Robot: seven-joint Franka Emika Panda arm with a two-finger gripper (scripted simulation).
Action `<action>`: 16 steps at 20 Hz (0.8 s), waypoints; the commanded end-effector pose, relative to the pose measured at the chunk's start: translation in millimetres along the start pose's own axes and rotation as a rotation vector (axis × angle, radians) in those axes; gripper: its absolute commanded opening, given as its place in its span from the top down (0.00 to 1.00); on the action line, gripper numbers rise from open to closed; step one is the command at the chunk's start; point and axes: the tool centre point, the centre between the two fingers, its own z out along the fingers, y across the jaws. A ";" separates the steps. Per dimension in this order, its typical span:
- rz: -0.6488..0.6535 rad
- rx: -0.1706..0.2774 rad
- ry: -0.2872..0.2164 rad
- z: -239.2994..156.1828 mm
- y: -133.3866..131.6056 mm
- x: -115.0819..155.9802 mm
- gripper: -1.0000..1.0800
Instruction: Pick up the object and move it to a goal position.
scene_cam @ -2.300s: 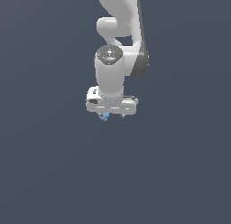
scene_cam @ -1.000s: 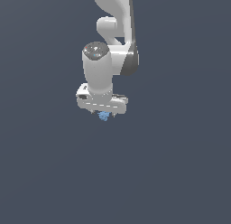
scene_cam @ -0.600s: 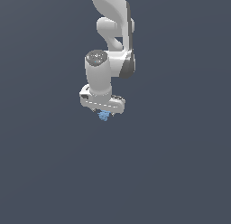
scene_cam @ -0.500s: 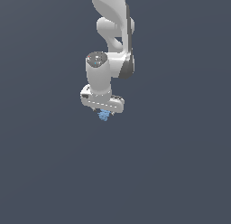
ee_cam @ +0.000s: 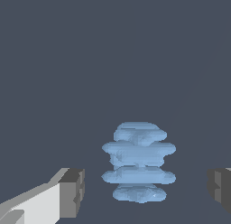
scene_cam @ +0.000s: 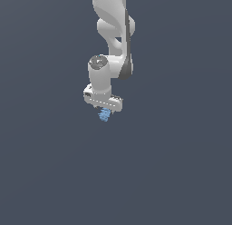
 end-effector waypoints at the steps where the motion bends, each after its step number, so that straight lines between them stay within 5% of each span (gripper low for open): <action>1: 0.010 0.000 0.000 3.3 2.1 -4.7 0.04; 16: 0.012 0.000 0.000 37.7 2.9 -7.3 0.04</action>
